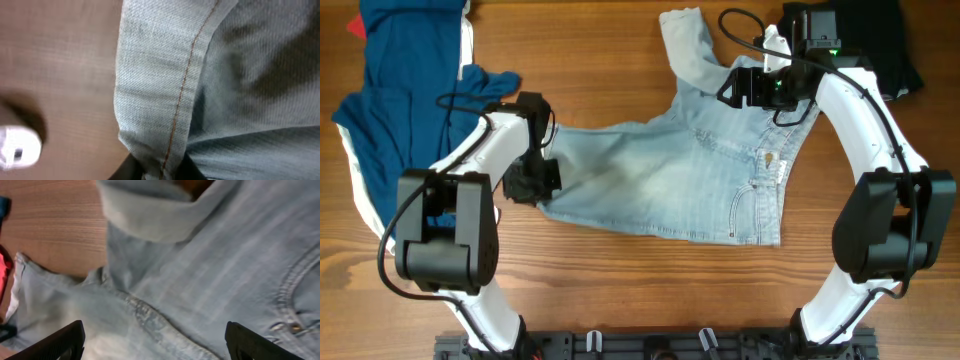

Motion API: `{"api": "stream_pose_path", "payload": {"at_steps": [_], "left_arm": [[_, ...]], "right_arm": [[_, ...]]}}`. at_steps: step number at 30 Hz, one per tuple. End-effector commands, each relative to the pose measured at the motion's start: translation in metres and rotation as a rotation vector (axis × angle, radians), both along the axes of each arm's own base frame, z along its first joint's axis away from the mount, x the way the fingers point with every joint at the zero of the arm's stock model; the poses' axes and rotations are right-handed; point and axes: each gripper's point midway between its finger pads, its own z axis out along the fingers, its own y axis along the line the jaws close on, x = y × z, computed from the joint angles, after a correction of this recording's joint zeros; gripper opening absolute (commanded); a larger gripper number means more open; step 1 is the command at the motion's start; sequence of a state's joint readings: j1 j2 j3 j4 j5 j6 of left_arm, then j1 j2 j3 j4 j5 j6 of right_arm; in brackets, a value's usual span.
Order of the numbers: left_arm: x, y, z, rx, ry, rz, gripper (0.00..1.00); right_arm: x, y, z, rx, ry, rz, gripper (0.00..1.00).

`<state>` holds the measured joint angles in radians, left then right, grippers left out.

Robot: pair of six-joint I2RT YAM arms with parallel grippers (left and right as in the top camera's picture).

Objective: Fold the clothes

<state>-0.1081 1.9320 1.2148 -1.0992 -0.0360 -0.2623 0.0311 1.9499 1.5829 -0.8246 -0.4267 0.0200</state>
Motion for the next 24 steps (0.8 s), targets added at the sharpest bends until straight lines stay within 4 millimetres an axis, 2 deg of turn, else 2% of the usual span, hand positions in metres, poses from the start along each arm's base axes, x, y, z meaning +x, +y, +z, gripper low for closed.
{"api": "stream_pose_path", "payload": {"at_steps": [1,7,12,16,20,24], "left_arm": [[-0.025,0.007,0.003,0.037,0.108,0.091,0.12],[-0.053,-0.014,0.015,-0.026,0.232,0.111,0.05],[-0.075,-0.026,0.025,0.032,0.315,0.109,0.05],[-0.087,-0.037,0.025,0.086,0.333,0.104,0.04],[-0.109,-0.025,0.017,0.21,0.365,0.122,0.04],[-0.12,-0.014,0.004,0.236,0.368,0.152,0.04]], "right_arm": [[0.006,0.005,0.022,0.02,-0.066,0.028,0.9],[0.01,0.005,0.024,0.02,-0.086,0.026,0.9],[0.011,0.002,0.023,0.006,-0.089,0.02,0.91],[0.011,-0.004,0.02,-0.025,-0.077,-0.011,0.91],[0.007,-0.022,0.014,-0.051,-0.029,-0.083,0.9],[0.002,-0.039,0.011,-0.041,0.016,-0.142,0.9]]}}
